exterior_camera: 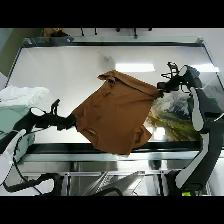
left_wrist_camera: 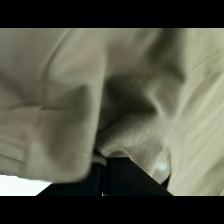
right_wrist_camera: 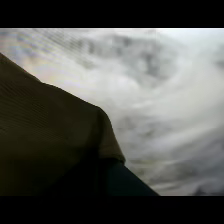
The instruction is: Fold the shirts.
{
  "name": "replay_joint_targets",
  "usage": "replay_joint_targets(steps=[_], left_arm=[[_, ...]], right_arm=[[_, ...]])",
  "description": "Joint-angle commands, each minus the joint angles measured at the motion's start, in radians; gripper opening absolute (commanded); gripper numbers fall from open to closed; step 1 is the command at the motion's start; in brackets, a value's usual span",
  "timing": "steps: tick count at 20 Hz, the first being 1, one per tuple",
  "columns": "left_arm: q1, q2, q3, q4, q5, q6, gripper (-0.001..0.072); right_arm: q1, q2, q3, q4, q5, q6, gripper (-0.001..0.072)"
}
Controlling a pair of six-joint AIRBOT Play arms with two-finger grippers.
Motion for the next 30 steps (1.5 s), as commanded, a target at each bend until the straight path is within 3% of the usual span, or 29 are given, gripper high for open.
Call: replay_joint_targets(steps=[1,4,7,10,14,16,20,21,22,23,26,30], left_arm=[[0.042,-0.097,0.229,0.003,0.055,0.017,0.0015],[0.069,-0.252,0.52,0.002,0.078,0.034,0.0015],[0.037,-0.449,0.845,0.0,0.058,0.041,0.0016],[-0.011,-0.624,1.103,0.0,0.043,0.041,0.0016],[-0.035,-0.74,1.262,-0.002,-0.002,0.04,0.0025],[-0.032,-0.74,1.27,-0.008,-0.055,0.027,0.0699],[0.049,-0.649,1.23,-0.007,-0.229,-0.04,0.0705],[0.082,-0.612,1.21,-0.006,-0.285,-0.049,0.0705],[0.114,-0.575,1.185,0.0,-0.348,-0.056,0.0705],[0.148,-0.534,1.15,0.008,-0.426,-0.073,0.0705],[0.206,-0.411,0.953,0.098,-0.548,-0.094,0.0704],[0.216,-0.239,0.511,0.167,-0.487,-0.063,0.0705]], right_arm=[[-0.026,0.011,-0.001,-0.026,0.124,0.026,0.0014],[-0.042,0.042,-0.021,-0.05,0.327,0.075,0.0014],[-0.01,0.157,-0.153,-0.029,0.397,0.134,0.0014],[0.058,0.327,-0.401,-0.015,0.326,0.243,0.0015],[0.119,0.452,-0.698,0.031,0.095,0.36,0.0016],[0.12,0.454,-0.74,0.103,0.041,0.359,0.0016],[0.111,0.472,-0.712,0.146,0.046,0.292,0.0026],[0.102,0.484,-0.69,0.138,0.069,0.28,0.0131],[0.089,0.496,-0.668,0.126,0.087,0.269,0.041],[0.065,0.513,-0.647,0.107,0.095,0.254,0.0624],[-0.014,0.554,-0.635,0.043,0.116,0.224,0.0638],[-0.046,0.562,-0.671,0.051,0.158,0.059,0.0638]])
